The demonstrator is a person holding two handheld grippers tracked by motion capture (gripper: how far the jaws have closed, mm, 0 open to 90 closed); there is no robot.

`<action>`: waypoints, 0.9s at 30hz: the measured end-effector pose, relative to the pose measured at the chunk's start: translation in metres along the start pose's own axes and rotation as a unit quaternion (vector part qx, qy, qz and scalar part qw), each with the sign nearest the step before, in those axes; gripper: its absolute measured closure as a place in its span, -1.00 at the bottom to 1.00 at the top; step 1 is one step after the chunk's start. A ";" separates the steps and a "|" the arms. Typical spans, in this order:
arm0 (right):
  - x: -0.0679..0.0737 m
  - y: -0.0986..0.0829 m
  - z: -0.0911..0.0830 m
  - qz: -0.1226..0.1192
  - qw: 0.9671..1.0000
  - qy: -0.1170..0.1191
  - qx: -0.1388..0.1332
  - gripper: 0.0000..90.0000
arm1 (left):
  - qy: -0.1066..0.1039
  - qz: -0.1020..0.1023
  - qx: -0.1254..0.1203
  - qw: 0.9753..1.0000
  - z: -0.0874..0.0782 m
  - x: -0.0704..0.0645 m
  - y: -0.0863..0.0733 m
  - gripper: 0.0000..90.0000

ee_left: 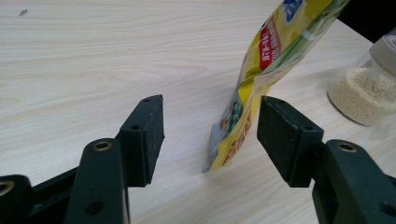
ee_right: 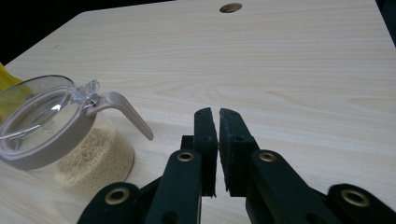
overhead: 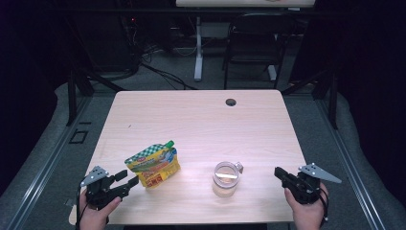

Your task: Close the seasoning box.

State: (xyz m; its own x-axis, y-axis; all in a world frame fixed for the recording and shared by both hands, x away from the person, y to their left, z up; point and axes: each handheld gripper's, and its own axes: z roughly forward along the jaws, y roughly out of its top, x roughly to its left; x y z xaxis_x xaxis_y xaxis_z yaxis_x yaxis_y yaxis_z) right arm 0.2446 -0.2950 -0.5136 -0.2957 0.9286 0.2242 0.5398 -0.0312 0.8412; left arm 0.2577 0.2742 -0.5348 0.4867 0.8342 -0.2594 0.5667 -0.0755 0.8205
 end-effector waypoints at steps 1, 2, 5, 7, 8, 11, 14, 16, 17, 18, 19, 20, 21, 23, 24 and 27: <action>0.000 0.000 0.000 0.000 1.000 0.000 0.000 0.90 | 0.000 0.000 0.000 1.000 0.000 0.000 0.000 -0.08; -0.002 -0.003 0.000 0.005 1.000 0.000 -0.005 0.88 | 0.002 -0.001 0.002 1.000 0.001 0.002 0.000 -0.08; -0.003 -0.006 0.001 -0.002 1.000 -0.006 -0.006 0.85 | 0.004 -0.003 0.004 1.000 0.001 0.004 -0.001 -0.08; -0.005 -0.009 0.003 -0.002 1.000 -0.007 -0.002 0.81 | 0.004 -0.003 0.003 1.000 0.001 0.004 -0.001 -0.08; -0.005 -0.010 0.004 0.002 1.000 -0.005 -0.004 0.81 | 0.005 -0.002 0.001 1.000 0.001 0.005 -0.001 -0.08; -0.007 -0.013 0.007 0.001 1.000 -0.010 -0.003 0.65 | 0.007 -0.004 0.000 1.000 0.001 0.007 -0.001 -0.08; -0.009 -0.016 0.009 0.002 1.000 -0.012 0.001 0.51 | 0.008 -0.006 0.000 1.000 0.001 0.009 -0.001 -0.08; -0.010 -0.018 0.011 0.005 1.000 -0.017 -0.003 0.39 | 0.007 -0.005 0.003 1.000 0.000 0.010 -0.001 -0.08; -0.011 -0.018 0.012 0.007 1.000 -0.017 -0.001 0.38 | 0.009 -0.005 0.001 1.000 0.000 0.009 -0.001 -0.08; -0.012 -0.018 0.012 0.008 1.000 -0.018 0.001 0.35 | 0.007 -0.005 0.000 1.000 0.000 0.009 -0.001 -0.08; -0.012 -0.018 0.012 0.011 1.000 -0.016 -0.002 0.31 | 0.005 -0.007 0.000 1.000 -0.001 0.009 -0.001 -0.08; -0.013 -0.019 0.013 0.012 1.000 -0.021 -0.004 0.24 | 0.004 -0.005 0.000 1.000 -0.001 0.008 -0.001 -0.08; -0.013 -0.019 0.013 0.010 1.000 -0.022 -0.006 0.20 | 0.005 -0.005 0.000 1.000 -0.002 0.007 -0.001 -0.08; -0.014 -0.019 0.013 0.008 0.999 -0.032 -0.011 0.14 | 0.004 -0.004 -0.002 1.000 -0.002 0.005 -0.001 -0.08; -0.014 -0.019 0.013 0.009 0.999 -0.035 -0.014 0.10 | 0.004 -0.003 -0.004 1.000 -0.002 0.004 -0.001 -0.08; -0.014 -0.019 0.013 0.008 0.999 -0.040 -0.018 0.05 | 0.003 0.001 0.001 1.000 -0.003 0.004 -0.001 -0.08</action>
State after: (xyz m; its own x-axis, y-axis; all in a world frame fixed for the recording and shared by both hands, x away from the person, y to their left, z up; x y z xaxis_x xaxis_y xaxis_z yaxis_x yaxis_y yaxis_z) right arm 0.2488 -0.3028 -0.5393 -0.2221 0.9545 0.1992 0.5145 -0.0588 0.8555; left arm 0.2573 0.2790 -0.5350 0.4836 0.8371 -0.2557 0.5678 -0.0777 0.8195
